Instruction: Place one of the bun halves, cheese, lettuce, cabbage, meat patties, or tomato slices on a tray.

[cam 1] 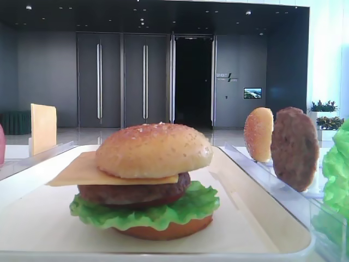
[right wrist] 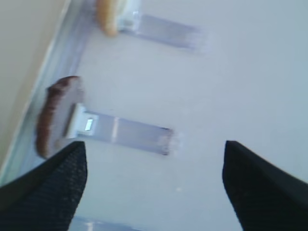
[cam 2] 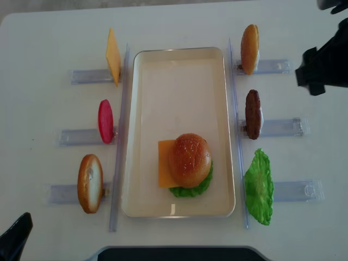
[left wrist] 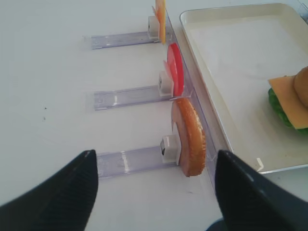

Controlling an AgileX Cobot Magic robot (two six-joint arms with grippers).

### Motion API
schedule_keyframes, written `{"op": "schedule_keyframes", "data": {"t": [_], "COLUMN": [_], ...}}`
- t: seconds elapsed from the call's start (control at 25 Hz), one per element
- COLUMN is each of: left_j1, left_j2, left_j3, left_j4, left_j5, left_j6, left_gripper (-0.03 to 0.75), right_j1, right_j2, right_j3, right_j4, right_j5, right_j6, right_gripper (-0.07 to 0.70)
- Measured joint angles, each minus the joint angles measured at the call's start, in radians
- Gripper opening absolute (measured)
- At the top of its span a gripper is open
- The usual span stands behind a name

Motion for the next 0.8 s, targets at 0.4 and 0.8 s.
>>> {"op": "schedule_keyframes", "data": {"t": [0.4,0.8], "left_j1": [0.0,0.0], "left_j2": [0.0,0.0], "left_j3": [0.0,0.0], "left_j4": [0.0,0.0], "left_j5": [0.0,0.0], "left_j6": [0.0,0.0], "left_gripper": [0.576,0.576], "right_j1": [-0.164,-0.304], "right_j2": [-0.086,-0.438], "right_j3": [-0.001,0.0], "right_j4": [-0.069,-0.07], "right_j5": [0.021,0.029], "right_j6": [0.048,0.077], "right_gripper": [0.576,0.576]}}
